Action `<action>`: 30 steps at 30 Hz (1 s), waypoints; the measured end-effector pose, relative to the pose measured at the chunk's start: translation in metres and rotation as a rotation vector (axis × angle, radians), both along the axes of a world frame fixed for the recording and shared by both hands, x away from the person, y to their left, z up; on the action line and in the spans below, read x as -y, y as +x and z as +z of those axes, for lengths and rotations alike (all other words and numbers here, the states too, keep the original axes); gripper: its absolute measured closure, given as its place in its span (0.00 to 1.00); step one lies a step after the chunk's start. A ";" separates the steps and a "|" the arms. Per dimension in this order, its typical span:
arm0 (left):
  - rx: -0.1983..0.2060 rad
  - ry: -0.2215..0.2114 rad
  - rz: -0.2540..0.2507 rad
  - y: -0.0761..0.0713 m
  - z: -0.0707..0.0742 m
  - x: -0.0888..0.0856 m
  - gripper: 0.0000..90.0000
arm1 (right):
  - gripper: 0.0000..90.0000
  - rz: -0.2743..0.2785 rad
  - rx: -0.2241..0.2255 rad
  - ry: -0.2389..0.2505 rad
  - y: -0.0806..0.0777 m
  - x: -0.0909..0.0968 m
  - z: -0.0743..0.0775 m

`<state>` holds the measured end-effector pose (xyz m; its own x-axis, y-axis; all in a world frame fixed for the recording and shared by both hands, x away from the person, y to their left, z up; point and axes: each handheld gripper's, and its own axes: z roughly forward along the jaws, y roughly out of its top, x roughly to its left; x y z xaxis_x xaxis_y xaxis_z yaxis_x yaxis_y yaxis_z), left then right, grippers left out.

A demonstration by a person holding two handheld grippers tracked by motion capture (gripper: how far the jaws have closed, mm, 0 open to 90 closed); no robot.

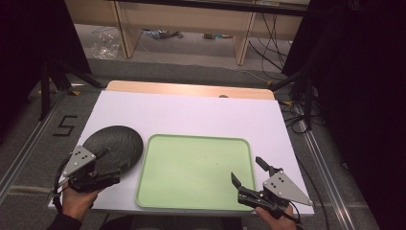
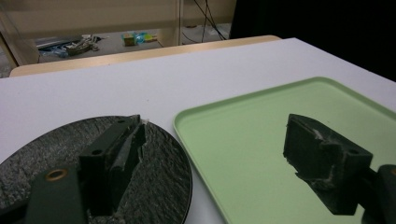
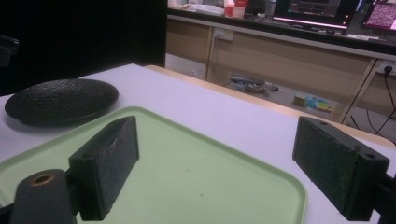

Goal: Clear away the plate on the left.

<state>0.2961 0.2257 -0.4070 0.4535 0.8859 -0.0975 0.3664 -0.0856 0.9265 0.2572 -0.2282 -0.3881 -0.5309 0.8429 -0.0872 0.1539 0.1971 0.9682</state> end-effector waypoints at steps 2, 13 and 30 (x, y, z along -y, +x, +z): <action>-0.007 -0.001 0.001 0.003 -0.001 0.000 0.21 | 0.17 -0.006 0.007 0.004 0.000 0.000 0.000; -0.033 -0.009 0.009 0.017 -0.006 -0.008 0.23 | 0.17 0.002 -0.004 0.006 0.001 0.000 -0.001; -0.141 0.003 0.082 0.070 -0.022 -0.032 0.23 | 0.17 -0.016 0.001 -0.006 0.001 0.004 -0.002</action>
